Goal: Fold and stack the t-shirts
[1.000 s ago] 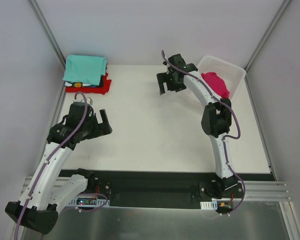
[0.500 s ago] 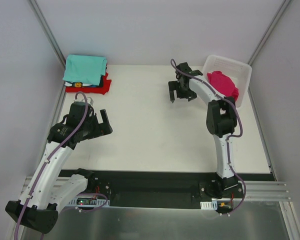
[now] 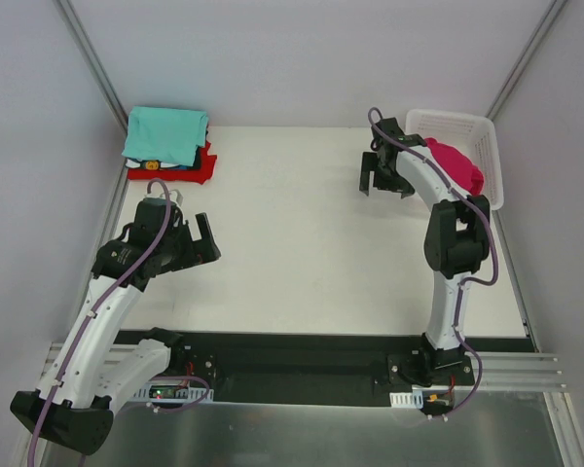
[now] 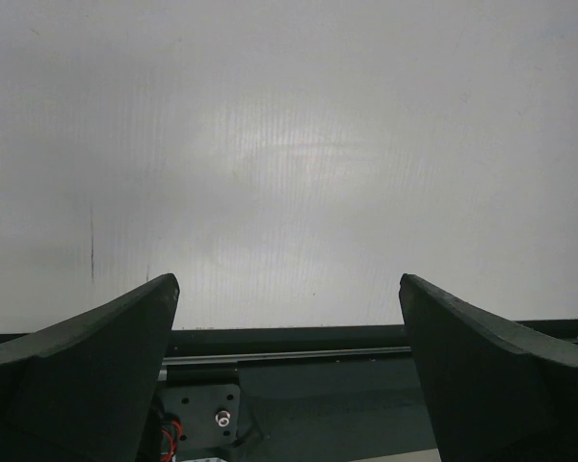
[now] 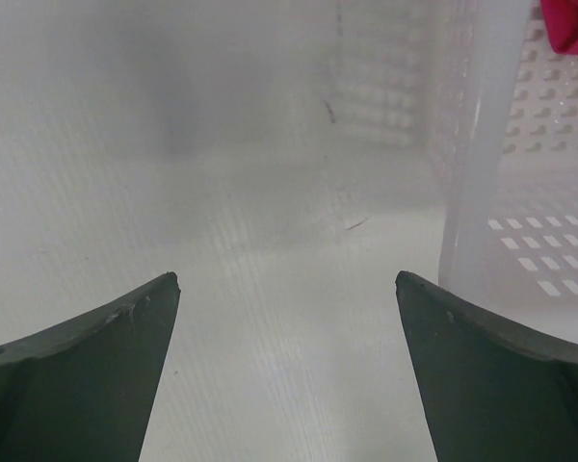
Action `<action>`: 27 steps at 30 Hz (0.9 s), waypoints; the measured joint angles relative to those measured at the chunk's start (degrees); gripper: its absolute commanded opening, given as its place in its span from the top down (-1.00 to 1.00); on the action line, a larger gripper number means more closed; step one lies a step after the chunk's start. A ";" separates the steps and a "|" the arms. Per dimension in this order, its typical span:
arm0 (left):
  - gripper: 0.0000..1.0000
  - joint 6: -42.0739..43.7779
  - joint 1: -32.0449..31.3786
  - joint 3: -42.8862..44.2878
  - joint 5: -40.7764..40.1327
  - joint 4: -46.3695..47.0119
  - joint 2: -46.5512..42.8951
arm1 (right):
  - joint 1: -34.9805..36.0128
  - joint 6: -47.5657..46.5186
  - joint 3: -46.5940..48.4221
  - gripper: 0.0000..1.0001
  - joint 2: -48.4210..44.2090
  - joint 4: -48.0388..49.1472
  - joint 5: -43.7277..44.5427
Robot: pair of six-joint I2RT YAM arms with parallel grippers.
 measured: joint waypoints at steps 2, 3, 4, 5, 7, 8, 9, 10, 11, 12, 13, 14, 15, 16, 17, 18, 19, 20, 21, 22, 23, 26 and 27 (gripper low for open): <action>-0.98 0.02 0.00 0.00 0.02 0.00 -0.15 | -1.64 1.03 -1.03 -0.99 -0.87 -0.33 0.74; -0.98 0.00 0.00 0.00 0.04 0.00 -0.31 | -2.54 1.42 -1.38 -0.99 -1.11 -0.57 1.11; -0.98 0.00 0.00 0.00 0.07 0.00 -0.39 | -3.21 1.79 -1.62 -0.99 -1.25 -0.81 1.38; -0.98 0.00 0.00 0.00 0.09 0.00 -0.50 | -4.02 2.14 -1.92 -0.99 -1.29 -1.01 1.73; -0.98 0.02 0.00 0.00 0.13 0.00 -0.66 | -5.44 2.58 -2.60 -0.99 -1.29 -1.29 2.16; -0.98 0.00 0.00 0.00 0.15 0.02 -0.72 | -6.05 2.64 -2.99 -0.99 -1.29 -1.40 2.10; -0.98 0.00 0.00 0.00 0.15 0.02 -0.72 | -6.56 2.73 -3.21 -0.99 -1.29 -1.64 1.88; -0.98 0.00 0.00 0.00 0.15 0.02 -0.72 | -6.93 2.75 -3.34 -0.99 -1.29 -1.81 1.53; -0.98 0.00 0.00 0.00 0.17 0.02 -0.72 | -7.10 2.80 -3.39 -0.99 -1.31 -2.01 1.07; -0.98 -0.02 0.00 0.00 0.17 0.02 -0.72 | -7.13 2.84 -3.39 -0.99 -1.40 -2.23 0.57; -0.98 -0.07 0.00 0.00 0.17 0.02 -0.70 | -7.04 2.89 -3.39 -0.99 -1.60 -2.40 0.00; -0.98 -0.15 0.00 0.00 0.20 0.02 -0.66 | -6.84 3.02 -3.45 -0.99 -1.90 -2.62 -0.83; -0.98 -0.26 0.00 0.00 0.20 0.02 -0.55 | -6.56 3.21 -3.52 -0.99 -2.45 -2.95 -1.73; -0.98 -0.37 0.00 0.00 0.20 0.04 -0.42 | -6.10 3.32 -3.56 -0.99 -3.17 -3.41 -2.43; -0.98 -0.42 0.00 0.00 0.20 0.07 -0.28 | -5.51 3.39 -3.56 -0.99 -4.11 -3.89 -3.13; -0.98 -0.42 0.00 0.00 0.20 0.17 -0.04 | -4.76 3.39 -3.56 -0.99 -5.42 -4.44 -3.76; -0.98 -0.44 0.00 0.00 0.20 0.35 0.24 | -3.80 3.39 -3.56 -0.99 -6.88 -4.98 -4.15; -0.98 -0.42 0.00 0.00 0.20 0.63 0.52 | -2.80 3.39 -3.56 -0.99 -8.57 -5.55 -4.61; -0.98 -0.42 0.00 0.00 0.20 1.03 0.98 | -1.81 3.37 -3.54 -0.99 -10.36 -5.99 -4.92; -0.98 -0.44 0.00 0.00 0.22 1.51 1.49 | -0.94 3.34 -3.52 -1.00 -12.20 -6.38 -5.18; -0.98 -0.42 0.00 0.00 0.24 1.79 2.08 | 0.09 3.30 -3.39 -0.99 -14.29 -6.86 -5.40; -0.99 -0.35 0.00 0.92 0.24 2.60 5.86 | 1.22 2.54 -1.53 -0.99 -19.43 -8.13 -4.68; -0.99 -0.33 0.00 1.60 0.20 3.08 7.52 | 0.81 2.25 -0.61 -0.99 -20.59 -8.46 -3.80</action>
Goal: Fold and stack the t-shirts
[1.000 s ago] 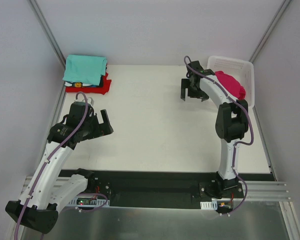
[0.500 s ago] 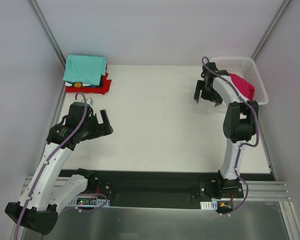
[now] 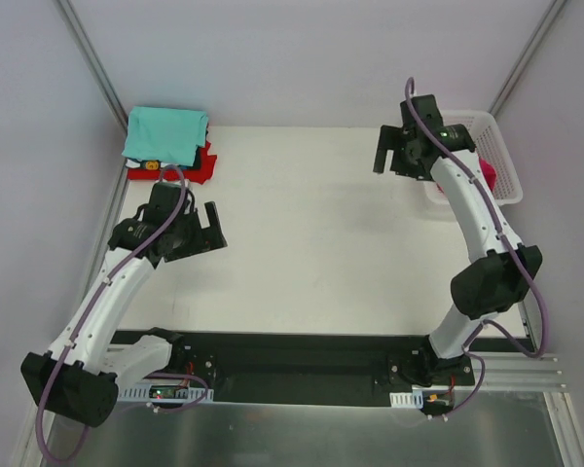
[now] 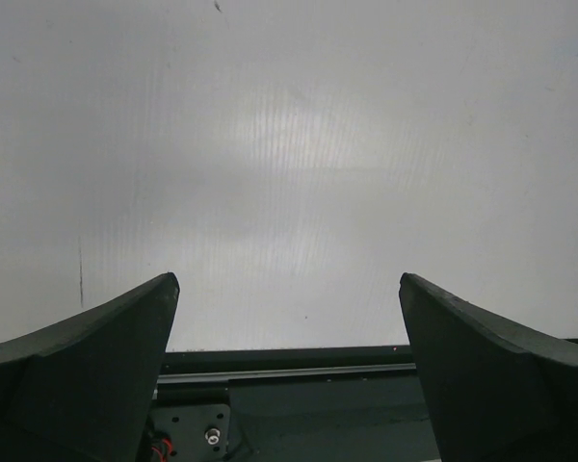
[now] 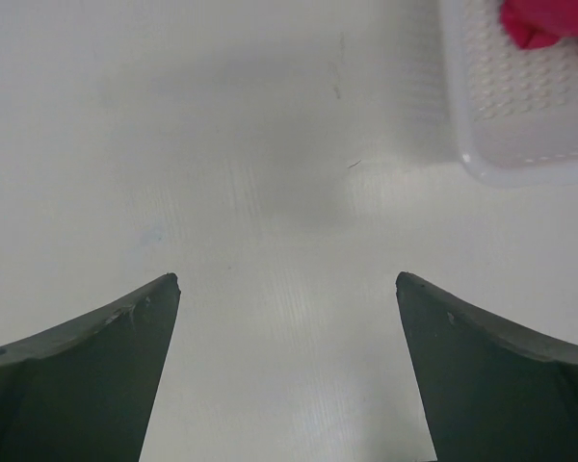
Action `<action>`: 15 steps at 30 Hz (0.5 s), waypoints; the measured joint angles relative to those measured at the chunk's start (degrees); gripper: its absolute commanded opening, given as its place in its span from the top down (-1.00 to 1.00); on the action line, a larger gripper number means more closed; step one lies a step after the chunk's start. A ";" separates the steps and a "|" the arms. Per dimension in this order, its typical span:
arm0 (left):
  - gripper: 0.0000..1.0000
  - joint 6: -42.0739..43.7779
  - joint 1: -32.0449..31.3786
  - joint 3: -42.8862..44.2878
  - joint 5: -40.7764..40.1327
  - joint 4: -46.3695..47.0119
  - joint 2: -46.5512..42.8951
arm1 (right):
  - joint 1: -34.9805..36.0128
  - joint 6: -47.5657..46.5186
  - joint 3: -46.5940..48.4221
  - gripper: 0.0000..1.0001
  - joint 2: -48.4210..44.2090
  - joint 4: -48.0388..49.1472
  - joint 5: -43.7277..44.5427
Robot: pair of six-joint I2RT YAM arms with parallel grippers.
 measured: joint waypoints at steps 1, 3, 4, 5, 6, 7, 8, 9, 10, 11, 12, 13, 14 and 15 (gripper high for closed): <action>-0.98 0.02 0.00 0.55 -0.04 0.48 1.29 | -0.63 -0.20 0.98 -0.99 -0.72 -0.17 1.14; -0.98 0.20 0.00 2.43 -0.50 1.38 4.90 | -2.80 -0.22 2.67 -0.99 -1.18 -0.20 3.80; -0.98 0.20 0.00 3.23 -0.68 2.01 6.43 | -4.13 -0.11 2.95 -0.99 -1.09 -0.09 5.16; -0.98 0.17 0.00 3.76 -0.70 2.54 7.54 | -5.60 0.13 2.95 -0.99 -0.81 -0.11 6.47; -0.98 0.17 0.00 4.31 -0.72 3.13 8.68 | -6.78 0.35 2.91 -0.98 -0.39 -0.09 7.43; -0.98 0.13 0.00 4.59 -0.72 3.78 9.53 | -8.17 0.63 2.73 -0.98 0.28 0.15 8.61; -0.98 0.00 0.00 4.68 -0.61 4.55 10.14 | -9.38 0.94 2.40 -0.98 1.11 0.59 9.73; -0.98 -0.09 0.00 4.68 -0.46 5.05 10.60 | -10.47 1.18 2.01 -0.98 1.99 1.25 10.73; -0.98 -0.15 0.00 4.68 -0.39 5.38 10.82 | -11.28 1.40 1.66 -0.99 3.02 1.90 11.74; -0.98 -0.22 0.00 4.52 -0.26 5.92 10.84 | -11.82 1.62 1.46 -0.99 4.17 2.54 12.87; -0.98 -0.26 0.00 4.33 -0.20 6.36 10.73 | -12.24 1.92 1.46 -0.99 5.40 3.06 14.03; -0.98 -0.26 0.00 4.07 -0.15 6.67 10.58 | -12.46 2.12 1.44 -0.99 6.54 3.72 15.26; -0.98 -0.26 0.00 3.72 -0.07 7.06 10.38 | -12.76 2.25 1.44 -0.99 7.78 4.52 16.55; -0.98 -0.26 0.00 3.32 0.00 7.41 10.12 | -13.09 2.23 1.44 -0.97 8.74 5.22 17.27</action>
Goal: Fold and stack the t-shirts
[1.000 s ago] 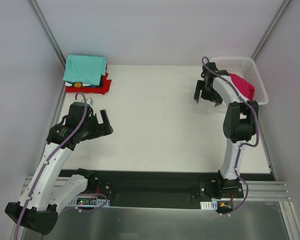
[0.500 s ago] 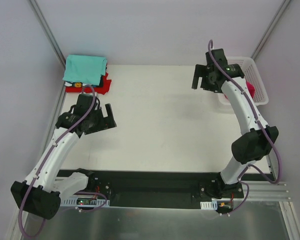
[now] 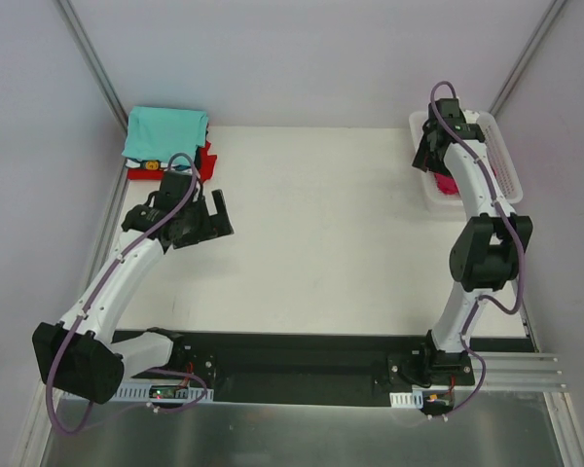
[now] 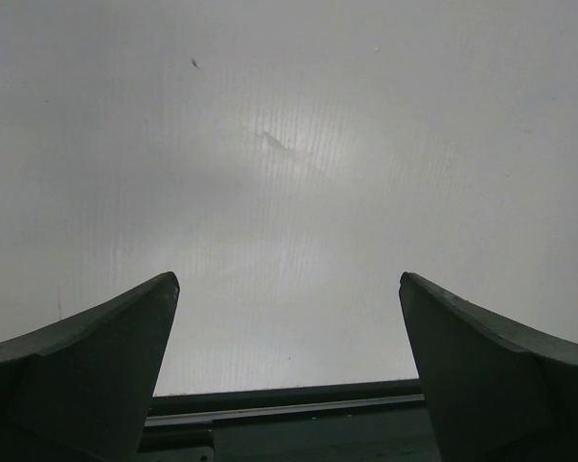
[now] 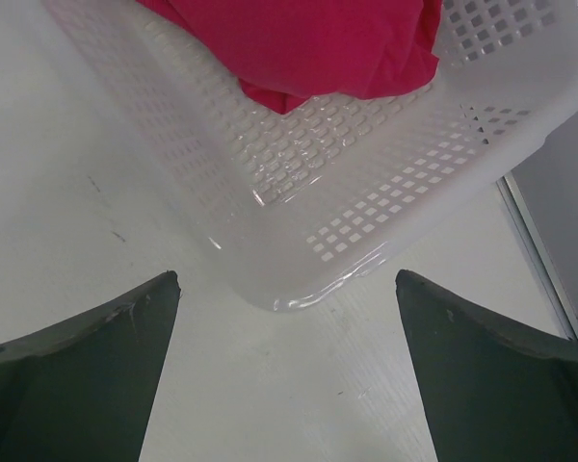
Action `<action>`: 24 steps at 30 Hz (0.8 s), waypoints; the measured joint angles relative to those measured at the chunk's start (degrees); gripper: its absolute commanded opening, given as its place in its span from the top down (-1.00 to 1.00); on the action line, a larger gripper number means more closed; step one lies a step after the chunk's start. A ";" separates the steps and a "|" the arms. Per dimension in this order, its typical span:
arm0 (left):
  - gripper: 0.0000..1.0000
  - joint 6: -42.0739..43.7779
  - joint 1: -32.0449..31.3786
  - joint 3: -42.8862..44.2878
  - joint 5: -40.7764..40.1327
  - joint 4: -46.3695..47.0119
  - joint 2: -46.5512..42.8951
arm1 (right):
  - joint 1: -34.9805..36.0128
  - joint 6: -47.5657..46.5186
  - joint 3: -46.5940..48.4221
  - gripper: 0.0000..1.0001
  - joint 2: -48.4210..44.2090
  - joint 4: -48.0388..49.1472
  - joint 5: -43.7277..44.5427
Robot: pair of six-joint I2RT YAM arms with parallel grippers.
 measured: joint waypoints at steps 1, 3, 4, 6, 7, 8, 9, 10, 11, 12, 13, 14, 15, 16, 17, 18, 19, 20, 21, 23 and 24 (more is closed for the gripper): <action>-0.98 0.02 0.00 -0.55 0.04 0.07 -0.46 | -0.42 -0.02 0.00 -0.96 1.11 1.07 0.55; -0.98 0.02 0.00 -1.40 0.13 0.20 -1.53 | -1.64 -0.24 0.15 -0.93 3.21 2.45 1.27; -0.98 0.02 0.00 -2.05 0.31 0.33 -2.47 | -2.45 -0.37 0.50 -0.93 4.28 2.84 1.55; -0.98 0.02 0.00 -2.99 0.96 0.26 -4.00 | -4.24 -0.63 2.10 -0.90 6.75 3.34 1.57; -0.98 0.00 0.00 -3.56 1.33 0.26 -5.14 | -6.12 -0.76 3.72 -0.89 8.87 4.11 1.40; -0.98 0.00 0.00 -3.74 1.55 0.26 -5.64 | -6.91 -0.81 4.09 -0.89 9.49 4.33 1.25; -0.98 0.02 0.00 -3.87 1.75 0.26 -6.05 | -8.07 -0.83 4.63 -0.87 10.12 4.35 0.94; -0.98 0.02 0.00 -3.93 2.12 0.24 -6.40 | -9.07 -0.85 5.27 -0.86 10.67 4.37 0.70; -0.98 0.00 0.00 -3.96 2.54 0.28 -6.71 | -9.84 -0.85 5.88 -0.86 11.08 4.37 0.42; -0.98 0.00 0.00 -3.96 2.82 0.31 -6.97 | -10.99 -0.83 6.99 -0.85 11.80 4.37 -0.07; -0.98 0.00 0.00 -4.00 3.10 0.26 -7.21 | -11.72 -0.81 7.72 -0.79 12.28 4.42 -0.33; -0.98 -0.02 0.00 -4.07 3.39 0.31 -7.43 | -12.50 -0.79 8.46 -0.78 12.90 4.61 -0.66; -0.98 -0.04 0.00 -4.11 3.91 0.28 -7.67 | -13.33 -0.63 8.94 -0.76 13.42 4.66 -1.22; -0.98 -0.09 0.00 -4.17 4.22 0.28 -7.85 | -13.90 -0.57 9.09 -0.73 13.81 4.70 -1.60; -0.98 -0.15 0.00 -4.17 4.46 0.28 -7.96 | -14.47 -0.42 9.14 -0.73 14.21 4.72 -2.01; -0.98 -0.20 0.00 -4.17 4.59 0.28 -7.98 | -14.91 -0.35 9.14 -0.73 14.69 4.70 -2.36; -0.98 -0.22 0.00 -4.17 4.72 0.28 -7.98 | -15.21 -0.31 9.11 -0.73 15.15 4.72 -2.73; -0.98 -0.24 0.00 -4.17 4.98 0.26 -7.98 | -15.39 -0.28 9.09 -0.73 15.65 4.74 -3.08; -0.98 -0.24 0.00 -4.17 5.27 0.26 -7.98 | -15.47 -0.26 8.90 -0.73 16.06 4.96 -3.34; -0.98 -0.26 0.00 -4.17 5.77 0.26 -7.98 | -15.58 -0.26 8.00 -0.73 16.70 5.53 -3.87; -0.98 -0.31 0.00 -4.17 5.95 0.26 -8.04 | -15.69 -0.28 7.43 -0.72 16.98 5.92 -4.28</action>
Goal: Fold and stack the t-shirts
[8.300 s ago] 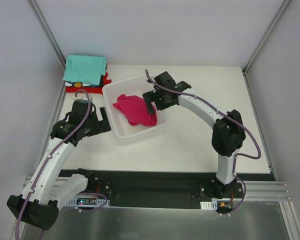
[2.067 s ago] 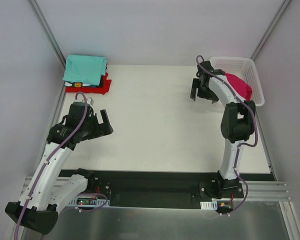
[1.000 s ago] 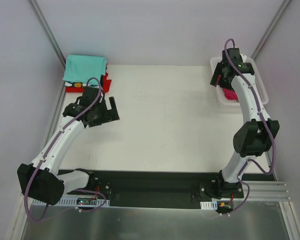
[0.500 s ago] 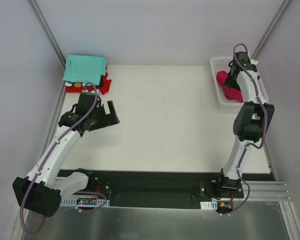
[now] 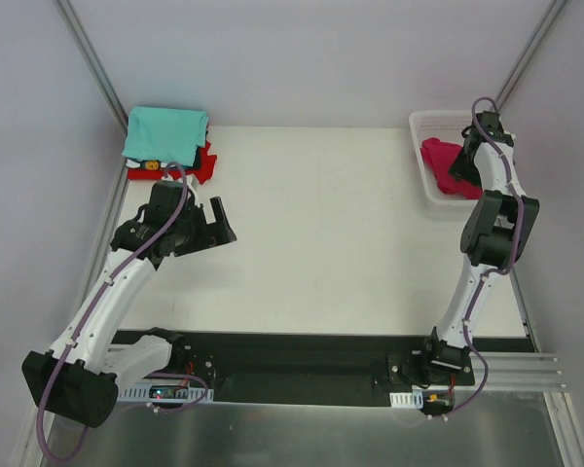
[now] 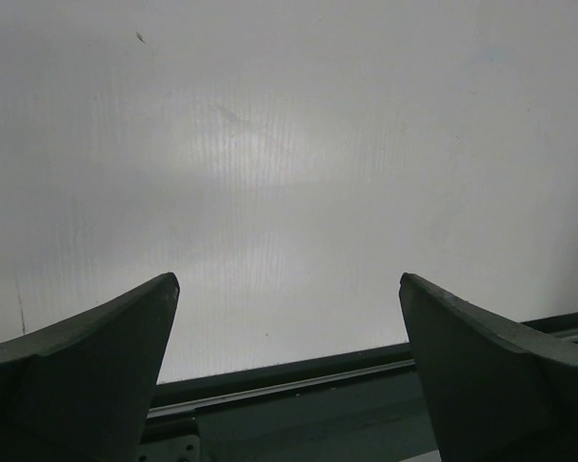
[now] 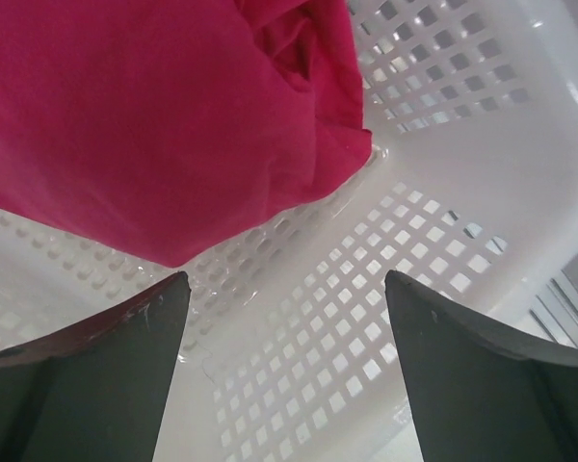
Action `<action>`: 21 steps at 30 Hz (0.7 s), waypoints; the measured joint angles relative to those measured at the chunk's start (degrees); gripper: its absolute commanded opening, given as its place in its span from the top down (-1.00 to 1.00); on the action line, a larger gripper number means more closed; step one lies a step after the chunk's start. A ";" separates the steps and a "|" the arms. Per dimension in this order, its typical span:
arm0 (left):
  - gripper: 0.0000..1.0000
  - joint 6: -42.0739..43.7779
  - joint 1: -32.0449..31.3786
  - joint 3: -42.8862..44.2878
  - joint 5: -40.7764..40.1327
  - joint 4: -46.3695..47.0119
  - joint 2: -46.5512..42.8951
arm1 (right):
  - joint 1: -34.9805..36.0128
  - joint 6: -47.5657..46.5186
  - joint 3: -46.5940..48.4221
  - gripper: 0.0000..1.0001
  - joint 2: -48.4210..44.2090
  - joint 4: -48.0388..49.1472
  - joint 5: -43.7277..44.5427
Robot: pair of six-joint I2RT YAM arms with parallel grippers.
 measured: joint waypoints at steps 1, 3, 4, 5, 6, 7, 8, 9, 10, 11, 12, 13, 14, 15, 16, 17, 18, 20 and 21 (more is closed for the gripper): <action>-0.98 -0.02 0.00 0.00 0.11 -0.02 -0.07 | -0.07 0.00 -0.42 -0.72 0.33 0.26 -0.52; -0.98 -0.11 0.00 0.00 0.31 -0.02 -0.33 | -0.26 -0.02 -0.63 -0.72 1.18 0.55 -1.31; -0.98 -0.15 0.00 0.00 0.50 -0.04 -0.50 | -0.48 -0.11 -0.63 -0.72 1.73 0.81 -1.75; -0.98 -0.17 0.00 0.00 0.72 -0.04 -0.72 | -0.72 -0.24 -0.57 -0.72 2.36 1.03 -2.21; -0.98 -0.17 0.00 0.00 1.01 -0.04 -0.87 | -1.01 -0.52 -0.39 -0.70 2.99 1.31 -2.58; -0.98 -0.20 0.00 0.00 1.11 -0.04 -0.98 | -1.25 -0.68 0.04 -0.68 3.65 1.44 -2.93; -0.98 -0.22 0.00 0.00 1.18 -0.04 -1.03 | -1.57 -0.96 0.68 -0.68 4.50 1.64 -3.61; -0.98 -0.24 0.00 0.00 1.27 -0.04 -1.01 | -1.90 -1.20 1.20 -0.68 5.25 1.92 -4.42; -0.98 -0.35 0.00 0.00 1.29 -0.07 -0.94 | -2.29 -1.49 1.70 -0.68 5.86 2.19 -5.35; -0.98 -0.42 0.00 0.00 1.31 -0.04 -0.85 | -2.62 -1.68 2.12 -0.68 6.38 2.51 -6.23; -0.98 -0.46 0.00 0.00 1.31 -0.04 -0.70 | -2.95 -1.95 2.27 -0.68 6.71 3.04 -7.10; -0.98 -0.57 0.00 0.00 1.31 -0.04 -0.42 | -3.17 -2.12 2.27 -0.67 6.84 3.48 -7.74; -0.98 -0.61 0.00 0.00 1.33 -0.04 0.07 | -3.43 -2.34 2.38 -0.67 7.02 3.76 -8.41; -0.98 -0.63 0.00 0.00 1.36 -0.07 0.57 | -3.61 -2.54 2.84 -0.61 7.26 3.85 -8.83; -0.98 -0.70 0.00 0.00 1.33 -0.07 1.14 | -3.69 -2.62 3.45 -0.51 7.61 3.89 -9.16; -0.99 -0.79 0.00 0.00 1.36 -0.04 1.70 | -3.80 -2.82 4.15 -0.39 7.96 3.93 -9.40; -0.98 -0.85 0.00 0.00 1.36 -0.04 2.16 | -3.91 -2.99 4.72 -0.20 8.28 4.28 -9.53; -0.98 -1.01 0.00 0.02 1.36 -0.04 3.26 | -3.91 -3.08 5.33 -0.14 8.66 5.05 -9.73; -0.98 -1.03 0.00 0.02 1.36 -0.04 3.80 | -3.91 -3.32 5.64 0.06 8.83 5.22 -9.77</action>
